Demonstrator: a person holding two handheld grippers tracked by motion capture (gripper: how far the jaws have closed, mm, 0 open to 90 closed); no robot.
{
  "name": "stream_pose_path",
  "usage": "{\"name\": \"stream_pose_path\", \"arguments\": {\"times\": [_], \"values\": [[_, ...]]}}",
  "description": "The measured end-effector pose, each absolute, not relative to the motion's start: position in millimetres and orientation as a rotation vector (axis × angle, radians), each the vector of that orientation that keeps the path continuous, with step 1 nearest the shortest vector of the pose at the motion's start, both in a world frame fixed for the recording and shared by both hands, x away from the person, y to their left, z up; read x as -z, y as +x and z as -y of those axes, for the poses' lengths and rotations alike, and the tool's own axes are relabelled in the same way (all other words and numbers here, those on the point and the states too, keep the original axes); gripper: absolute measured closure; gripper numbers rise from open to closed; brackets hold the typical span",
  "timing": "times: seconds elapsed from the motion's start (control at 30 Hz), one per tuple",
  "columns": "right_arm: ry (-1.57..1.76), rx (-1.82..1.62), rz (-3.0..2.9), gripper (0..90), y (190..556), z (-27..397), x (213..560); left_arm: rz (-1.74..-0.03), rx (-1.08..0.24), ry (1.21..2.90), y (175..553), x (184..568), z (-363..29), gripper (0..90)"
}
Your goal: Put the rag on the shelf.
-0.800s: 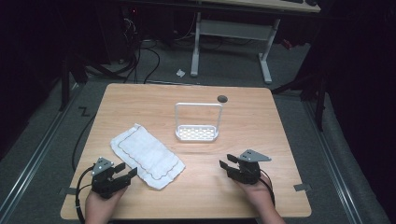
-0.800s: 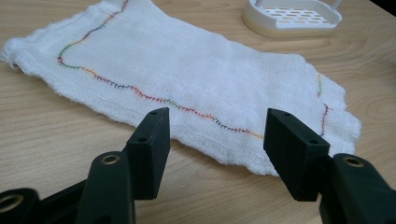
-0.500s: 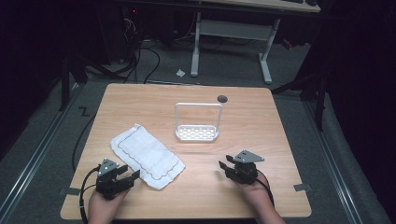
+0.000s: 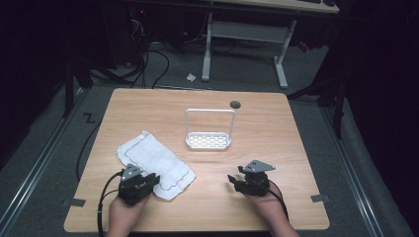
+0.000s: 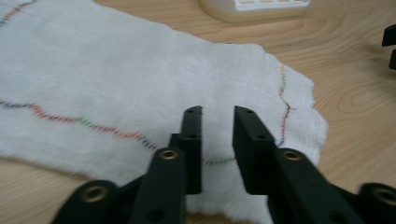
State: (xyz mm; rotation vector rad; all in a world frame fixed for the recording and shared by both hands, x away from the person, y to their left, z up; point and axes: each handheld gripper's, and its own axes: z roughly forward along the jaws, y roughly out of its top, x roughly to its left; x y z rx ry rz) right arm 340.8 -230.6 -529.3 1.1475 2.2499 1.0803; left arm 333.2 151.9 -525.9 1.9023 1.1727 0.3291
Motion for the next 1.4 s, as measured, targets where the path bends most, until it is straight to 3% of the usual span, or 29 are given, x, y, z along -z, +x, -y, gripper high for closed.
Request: {"name": "stream_pose_path", "arguments": {"times": [0.07, 0.33, 0.57, 0.67, 0.87, 1.13, 1.4], "values": [[1.169, -1.106, -2.253, 46.3, 341, 232, 529, -1.179, -0.318, 1.952, 336, 533, -140, 89.6], [1.111, -1.134, -2.256, 59.9, 336, 228, 526, -1.127, -0.314, 1.984, 325, 537, -127, 90.0], [1.066, -1.186, -2.28, 68.1, 332, 209, 521, -1.035, -0.204, 1.994, 302, 539, -99, 89.9], [1.039, -1.19, -2.302, 75.8, 330, 199, 521, -0.932, -0.214, 2.068, 297, 538, -91, 89.9], [0.962, -1.192, -2.39, 89.1, 328, 175, 524, -0.881, -0.178, 2.077, 291, 540, -79, 89.9], [0.958, -1.121, -2.462, 90.0, 321, 169, 536, -0.86, -0.147, 2.081, 289, 540, -76, 89.9], [0.965, -1.126, -2.497, 90.0, 286, 184, 535, -0.861, -0.112, 2.08, 289, 539, -76, 88.8]]}}
